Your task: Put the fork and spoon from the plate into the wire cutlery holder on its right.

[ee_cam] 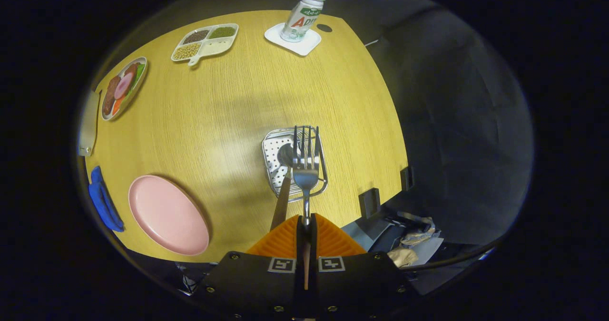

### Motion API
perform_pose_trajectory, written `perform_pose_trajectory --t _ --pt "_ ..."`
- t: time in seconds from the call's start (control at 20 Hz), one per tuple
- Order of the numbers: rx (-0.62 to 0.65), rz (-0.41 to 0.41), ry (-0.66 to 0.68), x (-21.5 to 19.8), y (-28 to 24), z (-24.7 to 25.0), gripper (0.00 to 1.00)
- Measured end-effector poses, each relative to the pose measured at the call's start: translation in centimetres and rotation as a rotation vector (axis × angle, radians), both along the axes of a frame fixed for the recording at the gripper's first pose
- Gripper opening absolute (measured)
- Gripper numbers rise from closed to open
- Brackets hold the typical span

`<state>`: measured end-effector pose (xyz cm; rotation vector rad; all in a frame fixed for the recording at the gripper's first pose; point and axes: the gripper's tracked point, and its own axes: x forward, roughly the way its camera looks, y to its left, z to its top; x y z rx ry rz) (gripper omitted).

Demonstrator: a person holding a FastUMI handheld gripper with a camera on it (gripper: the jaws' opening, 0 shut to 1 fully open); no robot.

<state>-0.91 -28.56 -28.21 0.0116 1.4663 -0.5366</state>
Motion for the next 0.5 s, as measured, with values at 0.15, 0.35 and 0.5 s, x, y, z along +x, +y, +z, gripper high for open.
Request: perform_pose_trajectory --t 0.15,0.35,0.5 --pt "0.031 -0.005 0.055 -0.2 -0.6 -1.1 0.03" --pt "0.060 -0.008 0.125 -0.3 -1.2 -1.8 0.03" --pt "0.088 -0.002 0.193 -0.3 -1.5 -2.4 0.03"
